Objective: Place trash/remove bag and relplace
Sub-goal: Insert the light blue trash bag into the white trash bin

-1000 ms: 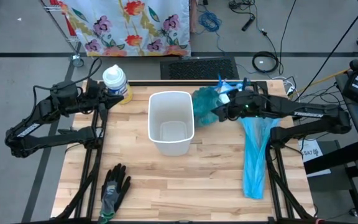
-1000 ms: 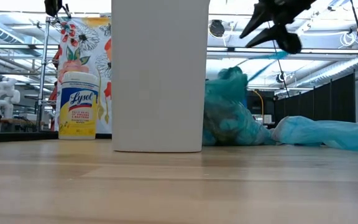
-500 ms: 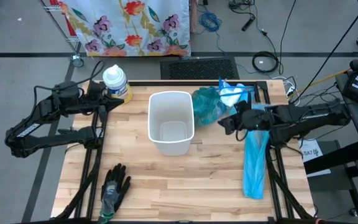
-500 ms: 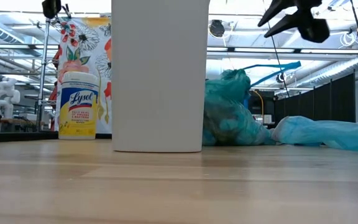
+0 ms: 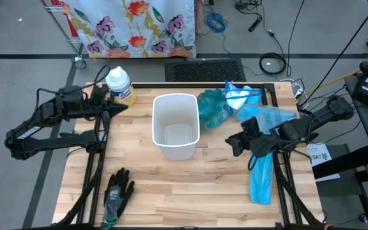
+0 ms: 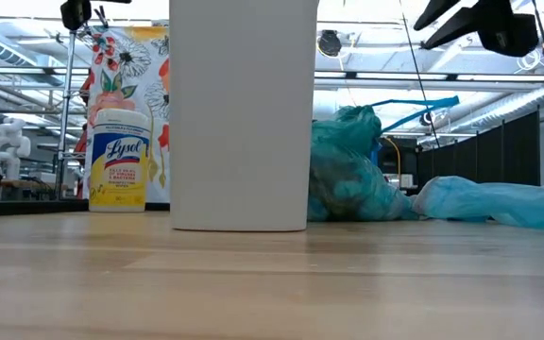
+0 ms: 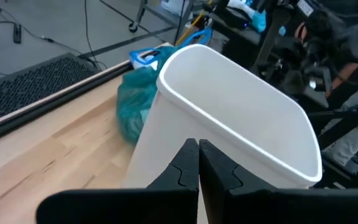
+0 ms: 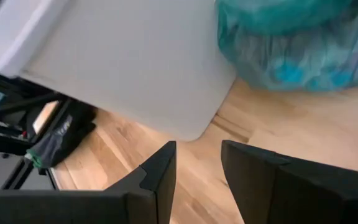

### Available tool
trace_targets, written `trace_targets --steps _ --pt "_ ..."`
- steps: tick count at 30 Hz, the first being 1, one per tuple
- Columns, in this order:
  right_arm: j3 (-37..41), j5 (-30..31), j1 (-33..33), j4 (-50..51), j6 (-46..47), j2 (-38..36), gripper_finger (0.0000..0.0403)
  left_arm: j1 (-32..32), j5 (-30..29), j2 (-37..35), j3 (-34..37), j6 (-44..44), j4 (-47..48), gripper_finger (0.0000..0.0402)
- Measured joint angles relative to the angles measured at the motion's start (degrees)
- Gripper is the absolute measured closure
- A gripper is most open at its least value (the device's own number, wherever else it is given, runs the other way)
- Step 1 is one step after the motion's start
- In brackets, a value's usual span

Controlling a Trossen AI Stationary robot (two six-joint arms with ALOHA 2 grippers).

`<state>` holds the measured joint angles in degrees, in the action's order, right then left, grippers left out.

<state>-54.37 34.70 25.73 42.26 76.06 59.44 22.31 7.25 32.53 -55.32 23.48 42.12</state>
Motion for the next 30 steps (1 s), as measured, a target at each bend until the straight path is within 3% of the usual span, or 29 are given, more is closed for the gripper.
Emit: trace_targets --steps 10,18,22,30 --pt "-0.02 -0.98 5.48 1.44 11.82 8.95 0.0282 -1.91 0.26 0.07 4.13 1.77 -1.53 0.0398" --pt "-0.07 -17.03 7.02 17.68 32.57 12.7 0.0282 -4.94 0.58 1.52 6.15 2.86 -6.1 0.0398" --pt "-0.05 -20.09 7.02 29.76 40.65 12.34 0.0282 -5.63 0.62 2.02 6.15 2.74 -7.33 0.0398" --pt "0.74 -22.73 3.8 41.73 38.7 11.51 0.0282 -5.99 0.41 3.52 6.15 2.67 -7.37 0.0398"
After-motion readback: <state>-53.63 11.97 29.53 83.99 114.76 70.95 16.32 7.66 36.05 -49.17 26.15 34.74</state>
